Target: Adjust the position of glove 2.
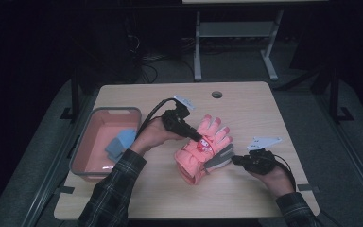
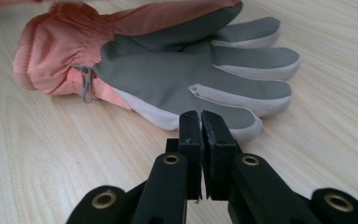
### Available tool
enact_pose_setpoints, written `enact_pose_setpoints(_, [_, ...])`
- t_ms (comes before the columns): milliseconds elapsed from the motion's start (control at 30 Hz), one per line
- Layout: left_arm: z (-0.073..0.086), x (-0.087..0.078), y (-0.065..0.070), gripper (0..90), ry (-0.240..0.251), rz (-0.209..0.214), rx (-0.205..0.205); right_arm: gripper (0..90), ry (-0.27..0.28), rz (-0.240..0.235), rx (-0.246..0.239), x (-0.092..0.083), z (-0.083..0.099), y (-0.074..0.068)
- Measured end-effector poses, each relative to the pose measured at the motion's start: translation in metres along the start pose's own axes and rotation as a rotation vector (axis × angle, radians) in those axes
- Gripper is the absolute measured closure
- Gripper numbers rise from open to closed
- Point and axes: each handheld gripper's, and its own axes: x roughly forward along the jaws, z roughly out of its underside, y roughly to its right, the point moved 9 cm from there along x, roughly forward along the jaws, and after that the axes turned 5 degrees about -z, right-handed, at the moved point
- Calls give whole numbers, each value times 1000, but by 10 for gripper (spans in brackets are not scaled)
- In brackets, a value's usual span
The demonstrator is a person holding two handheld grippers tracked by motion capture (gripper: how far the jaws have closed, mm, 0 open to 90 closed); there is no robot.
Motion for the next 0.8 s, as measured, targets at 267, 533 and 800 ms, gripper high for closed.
enact_pose_setpoints(267, [6, 19, -4, 761, -62, 15, 31, 856, -9, 33, 4, -5, 9, -2])
enact_pose_setpoints(533, [17, 37, -8, 758, -85, 31, 42, 851, 32, 46, 0, -13, 3, -6])
enact_pose_setpoints(800, [15, 41, -5, 715, -83, 10, 52, 887, 97, 3, -30, -8, -30, -23])
